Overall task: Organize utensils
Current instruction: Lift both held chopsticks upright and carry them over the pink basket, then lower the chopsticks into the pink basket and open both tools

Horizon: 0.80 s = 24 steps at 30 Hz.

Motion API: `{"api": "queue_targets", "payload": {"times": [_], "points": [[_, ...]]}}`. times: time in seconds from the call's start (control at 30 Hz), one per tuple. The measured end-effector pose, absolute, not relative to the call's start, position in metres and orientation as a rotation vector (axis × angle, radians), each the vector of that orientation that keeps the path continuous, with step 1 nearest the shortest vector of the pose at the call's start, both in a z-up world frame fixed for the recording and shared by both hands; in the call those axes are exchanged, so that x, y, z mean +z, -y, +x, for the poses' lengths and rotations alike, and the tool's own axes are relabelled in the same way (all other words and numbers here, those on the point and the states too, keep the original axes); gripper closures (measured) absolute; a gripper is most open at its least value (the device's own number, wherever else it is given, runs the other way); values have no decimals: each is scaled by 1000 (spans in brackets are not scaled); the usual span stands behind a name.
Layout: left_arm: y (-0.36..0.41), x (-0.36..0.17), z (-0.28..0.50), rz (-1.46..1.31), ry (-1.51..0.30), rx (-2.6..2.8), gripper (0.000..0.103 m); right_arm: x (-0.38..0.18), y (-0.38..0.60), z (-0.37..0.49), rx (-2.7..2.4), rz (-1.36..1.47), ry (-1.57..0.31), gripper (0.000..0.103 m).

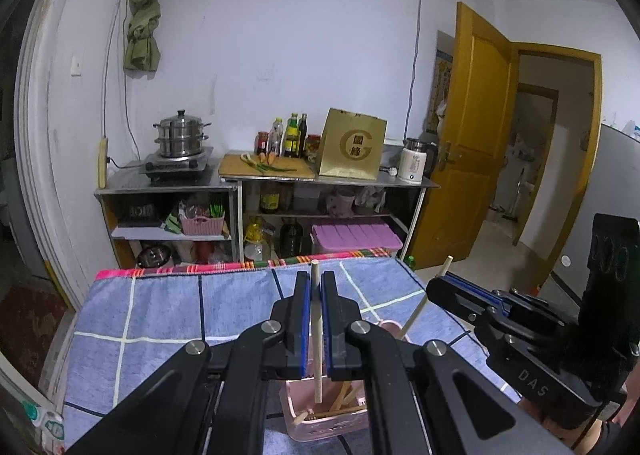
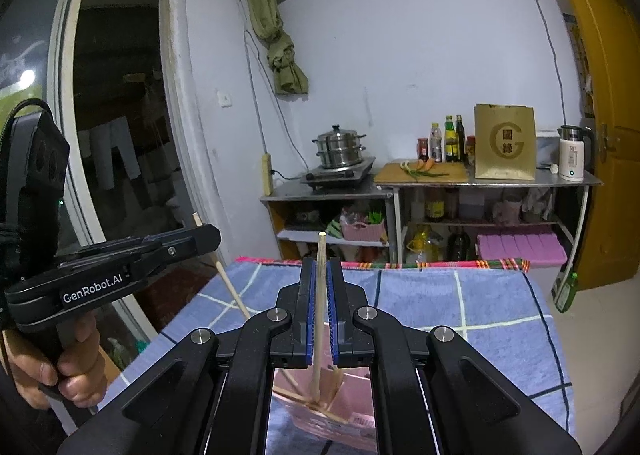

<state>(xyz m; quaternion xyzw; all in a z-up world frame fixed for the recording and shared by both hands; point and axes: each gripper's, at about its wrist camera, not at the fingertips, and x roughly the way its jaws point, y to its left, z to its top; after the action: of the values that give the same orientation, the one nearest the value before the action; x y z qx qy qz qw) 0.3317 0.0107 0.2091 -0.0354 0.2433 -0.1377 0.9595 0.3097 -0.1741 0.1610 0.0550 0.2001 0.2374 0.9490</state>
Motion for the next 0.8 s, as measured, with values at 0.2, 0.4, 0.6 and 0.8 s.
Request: {"api": "queue_targets", "payload": {"times": [0.2,0.4,0.6,0.8], "points": [[-11,181,345,-76,-536,-270,98,140,170,320,486,107,-449,98],[-12,161,353,-79,-571,-273,98,128,168,326,491,105,-480,98],[-11,149,353,-83,-597,-276,98,122,168,325,499,103,-504,97],[-14,150,348,-85,-594,-265,96,123,170,322,496,93,-515,94]]}}
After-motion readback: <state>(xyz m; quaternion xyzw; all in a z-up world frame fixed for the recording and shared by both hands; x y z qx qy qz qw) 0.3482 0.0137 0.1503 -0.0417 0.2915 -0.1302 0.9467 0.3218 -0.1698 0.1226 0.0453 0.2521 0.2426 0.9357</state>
